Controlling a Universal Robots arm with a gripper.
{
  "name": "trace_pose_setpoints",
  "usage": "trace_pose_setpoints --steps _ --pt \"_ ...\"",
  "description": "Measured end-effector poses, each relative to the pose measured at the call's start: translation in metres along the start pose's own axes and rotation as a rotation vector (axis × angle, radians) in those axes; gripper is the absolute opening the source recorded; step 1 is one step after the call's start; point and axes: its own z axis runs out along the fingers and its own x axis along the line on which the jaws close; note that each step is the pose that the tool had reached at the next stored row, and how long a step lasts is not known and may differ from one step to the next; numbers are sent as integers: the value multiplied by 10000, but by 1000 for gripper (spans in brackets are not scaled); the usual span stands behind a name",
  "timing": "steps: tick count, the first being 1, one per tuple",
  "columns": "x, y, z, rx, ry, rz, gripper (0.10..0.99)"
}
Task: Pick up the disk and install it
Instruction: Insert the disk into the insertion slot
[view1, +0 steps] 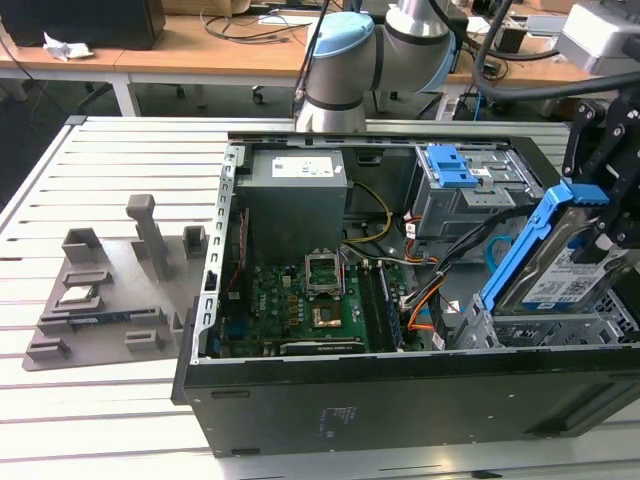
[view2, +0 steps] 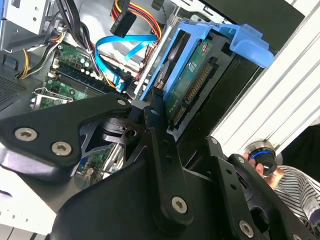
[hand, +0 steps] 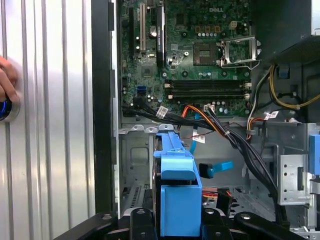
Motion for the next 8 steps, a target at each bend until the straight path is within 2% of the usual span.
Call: trace_pose_setpoints --steps 8 --pt "-2 0 149 0 1 0 361"
